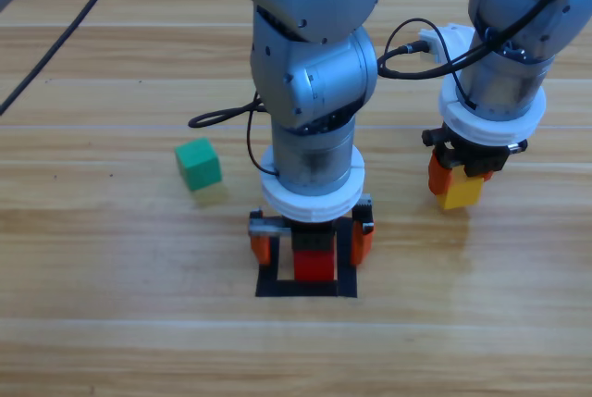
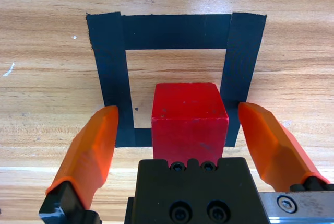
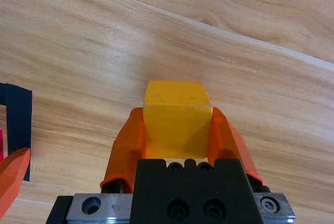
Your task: Stack the blocks in the rectangular block: red at the bottom, yellow in the middle, green on top
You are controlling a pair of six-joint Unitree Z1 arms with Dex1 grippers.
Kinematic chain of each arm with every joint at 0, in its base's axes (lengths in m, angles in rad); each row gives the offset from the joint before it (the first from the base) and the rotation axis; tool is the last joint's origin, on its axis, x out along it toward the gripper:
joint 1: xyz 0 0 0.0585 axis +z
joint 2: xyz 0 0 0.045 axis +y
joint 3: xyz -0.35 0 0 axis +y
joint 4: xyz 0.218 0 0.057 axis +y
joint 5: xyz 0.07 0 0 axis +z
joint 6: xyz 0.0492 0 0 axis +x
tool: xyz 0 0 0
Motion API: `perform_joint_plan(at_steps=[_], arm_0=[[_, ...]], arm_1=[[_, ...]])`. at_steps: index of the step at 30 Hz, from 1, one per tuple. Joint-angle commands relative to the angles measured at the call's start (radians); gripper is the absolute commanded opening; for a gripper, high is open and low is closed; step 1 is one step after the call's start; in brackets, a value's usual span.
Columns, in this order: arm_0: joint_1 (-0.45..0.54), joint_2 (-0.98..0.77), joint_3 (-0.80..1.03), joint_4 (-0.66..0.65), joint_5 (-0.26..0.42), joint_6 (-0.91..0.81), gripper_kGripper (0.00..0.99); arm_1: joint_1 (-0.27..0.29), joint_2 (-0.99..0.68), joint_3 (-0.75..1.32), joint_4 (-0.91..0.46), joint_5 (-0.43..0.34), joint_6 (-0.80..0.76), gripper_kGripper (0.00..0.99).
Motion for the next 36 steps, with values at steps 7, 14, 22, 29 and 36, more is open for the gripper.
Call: perform_joint_plan(at_steps=[7,14,22,29,36], arm_0=[[0.032,-0.19,-0.007,0.058,0.013,0.043,0.99],[0.205,-0.377,0.071,0.136,0.03,0.152,0.99],[0.394,-0.257,0.065,0.136,-0.01,0.245,0.99],[0.394,-0.099,-0.079,0.216,-0.019,0.167,0.99],[0.389,-0.027,-0.145,0.25,-0.019,0.121,0.99]], arm_1=[[0.062,-0.214,0.027,0.051,-0.009,0.155,0.0],[0.148,-0.209,-0.076,0.192,-0.012,0.263,0.0],[0.226,-0.03,-0.332,0.388,0.016,0.385,0.0],[0.288,0.065,-0.455,0.413,0.048,0.459,0.0],[0.303,0.158,-0.557,0.446,0.043,0.474,0.0]])
